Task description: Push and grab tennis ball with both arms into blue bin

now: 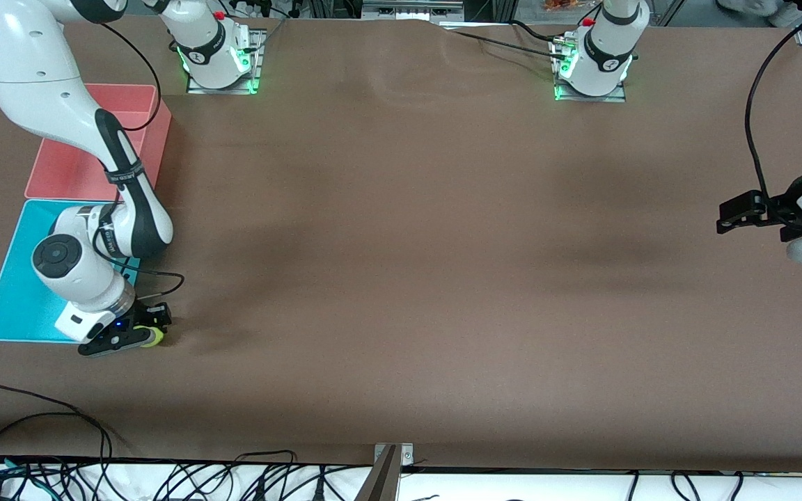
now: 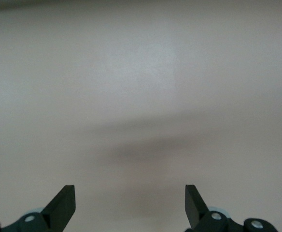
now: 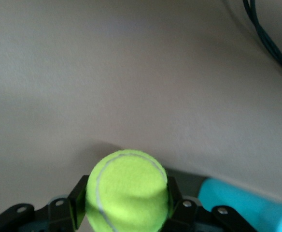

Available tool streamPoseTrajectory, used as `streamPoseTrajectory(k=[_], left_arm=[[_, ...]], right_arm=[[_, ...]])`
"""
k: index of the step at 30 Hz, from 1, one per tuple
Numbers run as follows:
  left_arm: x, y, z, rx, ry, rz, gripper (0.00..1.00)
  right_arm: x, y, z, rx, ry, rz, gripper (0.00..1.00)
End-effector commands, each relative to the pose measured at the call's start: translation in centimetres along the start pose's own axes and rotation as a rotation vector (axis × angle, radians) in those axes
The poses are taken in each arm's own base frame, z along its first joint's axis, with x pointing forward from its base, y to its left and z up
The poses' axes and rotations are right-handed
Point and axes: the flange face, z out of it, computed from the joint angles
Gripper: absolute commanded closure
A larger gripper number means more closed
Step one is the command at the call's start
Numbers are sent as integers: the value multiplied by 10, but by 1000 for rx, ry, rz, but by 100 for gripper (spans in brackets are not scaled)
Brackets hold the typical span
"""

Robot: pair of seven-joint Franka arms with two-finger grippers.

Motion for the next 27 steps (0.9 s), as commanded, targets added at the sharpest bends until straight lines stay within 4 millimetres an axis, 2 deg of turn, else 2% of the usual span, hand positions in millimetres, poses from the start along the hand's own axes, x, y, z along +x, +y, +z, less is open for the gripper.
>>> streamPoseTrajectory(k=[1, 8, 16, 19, 20, 24, 27], left_arm=[[-10, 0, -11, -16, 4, 12, 0], [-9, 0, -11, -17, 8, 14, 0], [-9, 1, -11, -17, 8, 14, 0], [-9, 1, -11, -17, 5, 13, 0], [-10, 3, -11, -18, 4, 13, 0], [-9, 7, -11, -19, 4, 9, 0], [-11, 6, -13, -18, 6, 3, 0]], right_arm=[[6, 11, -33, 18, -97, 2, 69], [-2, 14, -76, 31, -225, 7, 69], [-25, 30, -107, 59, -362, -25, 69], [-39, 47, -106, 81, -412, -34, 69], [-62, 77, -98, 116, -459, -37, 69], [-77, 90, -90, 157, -486, -31, 69], [-91, 108, -82, 189, -496, -24, 69]])
